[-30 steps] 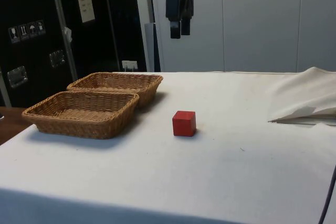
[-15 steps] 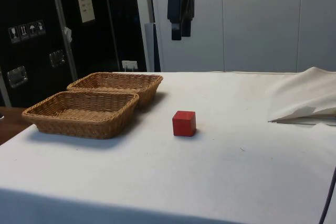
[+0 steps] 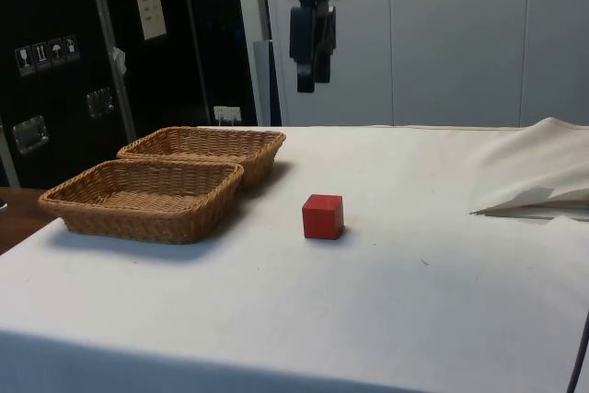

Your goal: Pick up the red cube and place it into the right basket.

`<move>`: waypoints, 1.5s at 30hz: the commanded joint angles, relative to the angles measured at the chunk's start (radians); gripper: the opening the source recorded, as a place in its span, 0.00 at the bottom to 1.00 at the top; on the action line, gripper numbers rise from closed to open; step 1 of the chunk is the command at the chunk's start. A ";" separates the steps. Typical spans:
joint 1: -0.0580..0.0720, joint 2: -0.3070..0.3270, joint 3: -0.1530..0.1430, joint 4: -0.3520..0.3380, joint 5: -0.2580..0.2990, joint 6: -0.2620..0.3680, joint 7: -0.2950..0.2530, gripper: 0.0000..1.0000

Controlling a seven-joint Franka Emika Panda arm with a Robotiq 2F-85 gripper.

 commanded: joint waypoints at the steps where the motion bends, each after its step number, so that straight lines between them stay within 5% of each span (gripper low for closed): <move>1: 0.000 0.013 0.004 0.003 -0.004 0.008 0.013 1.00; 14: 0.001 0.089 0.014 0.014 -0.001 0.049 0.065 1.00; 45: 0.000 0.206 0.042 0.009 0.004 0.117 0.084 1.00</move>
